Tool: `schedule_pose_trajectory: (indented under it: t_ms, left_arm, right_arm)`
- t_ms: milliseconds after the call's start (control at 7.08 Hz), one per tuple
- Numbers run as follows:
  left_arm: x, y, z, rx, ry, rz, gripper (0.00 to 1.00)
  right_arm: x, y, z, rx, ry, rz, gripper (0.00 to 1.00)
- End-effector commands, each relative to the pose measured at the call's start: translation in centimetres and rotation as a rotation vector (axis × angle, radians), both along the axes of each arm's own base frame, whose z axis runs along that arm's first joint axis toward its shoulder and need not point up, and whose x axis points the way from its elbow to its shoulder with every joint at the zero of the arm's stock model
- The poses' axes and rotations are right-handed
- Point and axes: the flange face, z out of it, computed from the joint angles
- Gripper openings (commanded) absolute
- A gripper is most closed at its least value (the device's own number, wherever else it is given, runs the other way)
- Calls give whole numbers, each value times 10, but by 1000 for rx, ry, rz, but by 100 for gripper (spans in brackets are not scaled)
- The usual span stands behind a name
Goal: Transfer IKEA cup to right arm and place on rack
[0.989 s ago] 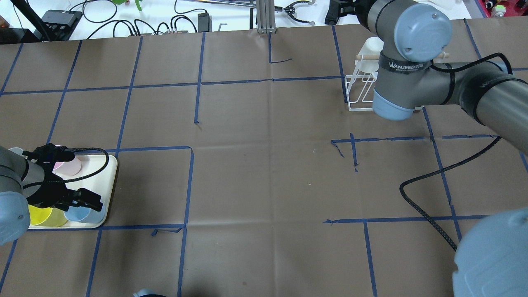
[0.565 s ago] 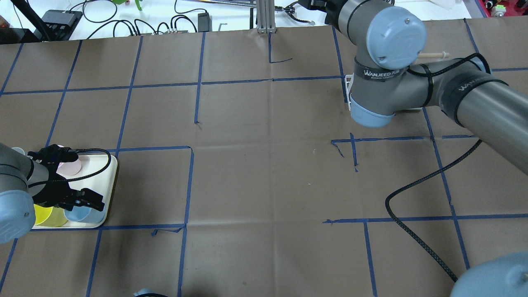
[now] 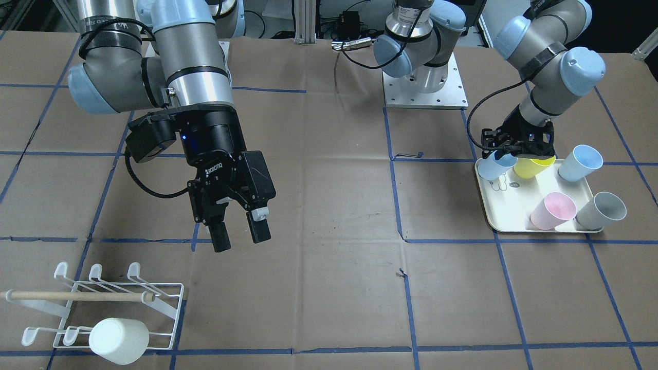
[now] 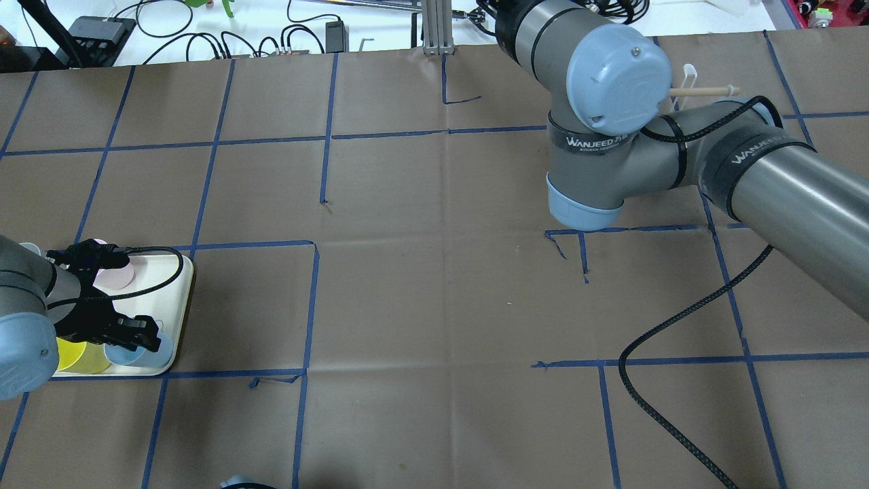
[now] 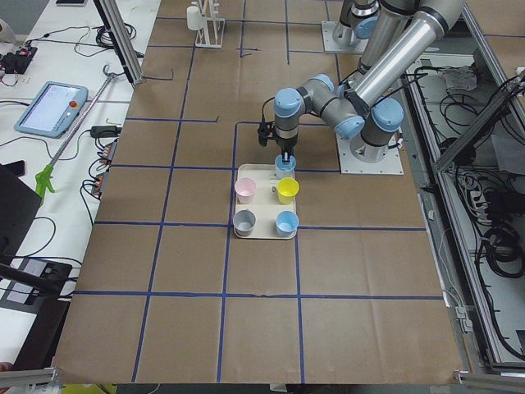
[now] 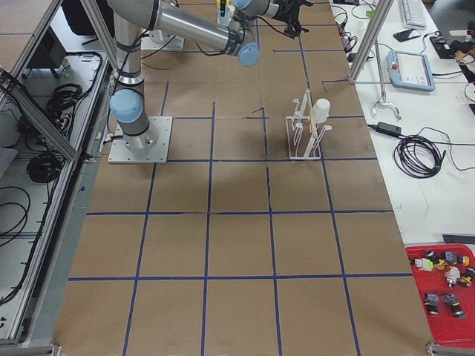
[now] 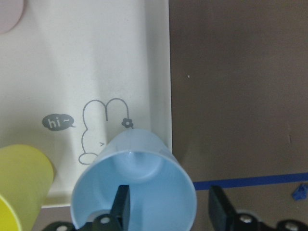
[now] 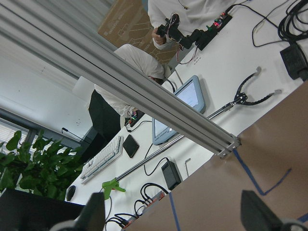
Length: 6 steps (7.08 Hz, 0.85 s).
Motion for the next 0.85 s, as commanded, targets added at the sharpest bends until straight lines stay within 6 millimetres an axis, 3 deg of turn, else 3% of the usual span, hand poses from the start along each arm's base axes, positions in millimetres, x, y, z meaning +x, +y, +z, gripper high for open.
schedule_pose_trajectory:
  t_ms: [0,283,424,565,707]
  left_arm:
    - [1,-1,3,0,-5,3,0]
    - [1,-16,27,-54,-33,2,0]
    - [-12,-31,50,-94,-60,-45,0]
    - [-26,-46,81,-104,-68,-76,0]
    - [-22,-69,120,-91,-61,-85,0]
  right_arm:
    - [16,11,-2,68,-207,-67,100]
    - [30,18,-4,117,-325,-104,100]
    - [31,19,-5,119,-325,-103,100]
    - [31,22,-11,131,-322,-102,100]
    - [30,22,-12,126,-324,-103,100]
